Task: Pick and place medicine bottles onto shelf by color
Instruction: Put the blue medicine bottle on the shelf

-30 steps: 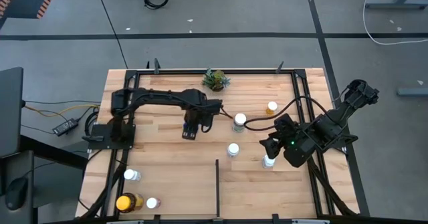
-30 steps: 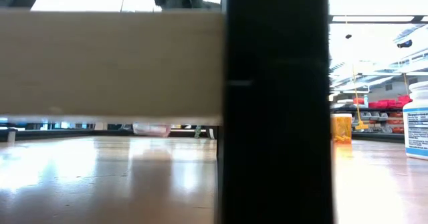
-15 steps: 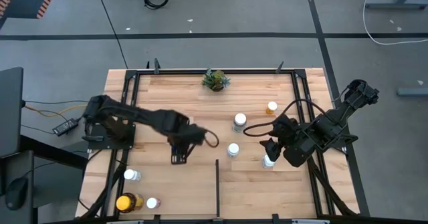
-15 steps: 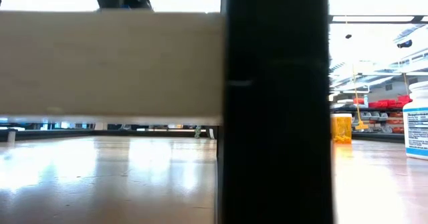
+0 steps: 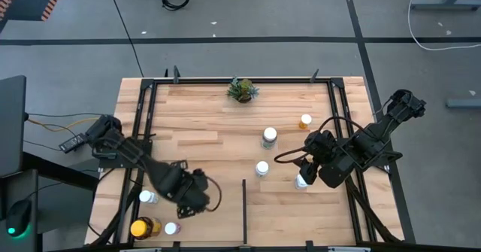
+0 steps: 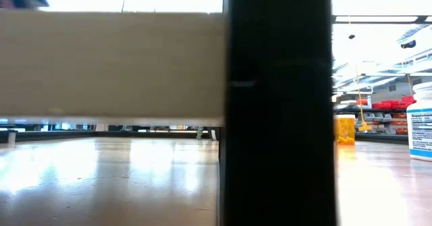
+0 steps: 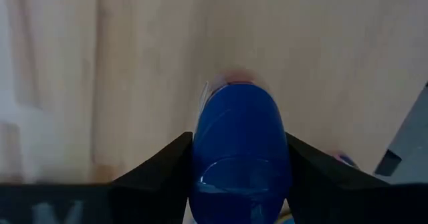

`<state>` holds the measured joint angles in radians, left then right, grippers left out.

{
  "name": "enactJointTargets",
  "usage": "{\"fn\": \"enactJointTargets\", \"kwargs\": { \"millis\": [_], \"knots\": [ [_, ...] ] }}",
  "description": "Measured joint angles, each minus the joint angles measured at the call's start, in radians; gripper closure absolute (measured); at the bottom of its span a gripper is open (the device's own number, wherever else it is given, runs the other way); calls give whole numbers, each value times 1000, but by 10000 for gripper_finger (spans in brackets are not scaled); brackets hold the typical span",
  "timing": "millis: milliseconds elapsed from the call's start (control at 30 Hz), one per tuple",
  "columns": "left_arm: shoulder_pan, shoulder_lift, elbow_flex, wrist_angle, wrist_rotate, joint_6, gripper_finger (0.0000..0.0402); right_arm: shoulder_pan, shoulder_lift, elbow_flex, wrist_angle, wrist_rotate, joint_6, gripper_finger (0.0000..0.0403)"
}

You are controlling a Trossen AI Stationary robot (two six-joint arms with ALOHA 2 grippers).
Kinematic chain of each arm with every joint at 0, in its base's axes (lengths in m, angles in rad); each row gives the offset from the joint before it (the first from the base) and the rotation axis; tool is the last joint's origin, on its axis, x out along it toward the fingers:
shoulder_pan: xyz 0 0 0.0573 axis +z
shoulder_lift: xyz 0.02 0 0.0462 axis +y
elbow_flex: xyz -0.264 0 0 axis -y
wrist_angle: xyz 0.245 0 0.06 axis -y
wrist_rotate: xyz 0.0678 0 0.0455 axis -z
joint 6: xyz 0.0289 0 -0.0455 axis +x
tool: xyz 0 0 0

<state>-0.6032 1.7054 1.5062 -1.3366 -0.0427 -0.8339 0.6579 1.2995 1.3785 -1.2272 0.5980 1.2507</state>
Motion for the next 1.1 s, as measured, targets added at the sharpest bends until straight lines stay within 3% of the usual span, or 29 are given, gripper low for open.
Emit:
{"fn": "enactJointTargets", "kwargs": {
  "millis": [467,600,900,1100],
  "knots": [
    [-187,0,-30,0,-7,-121,210,0,0,0,3,7,-21,126],
    [-222,-26,-89,47,-13,-156,211,0,0,0,3,24,-21,126],
    [-178,-155,-217,119,-3,-149,209,-1,0,0,4,30,-11,126],
    [-162,-201,-297,200,76,-119,207,0,0,0,4,30,33,126]
  ]
}}
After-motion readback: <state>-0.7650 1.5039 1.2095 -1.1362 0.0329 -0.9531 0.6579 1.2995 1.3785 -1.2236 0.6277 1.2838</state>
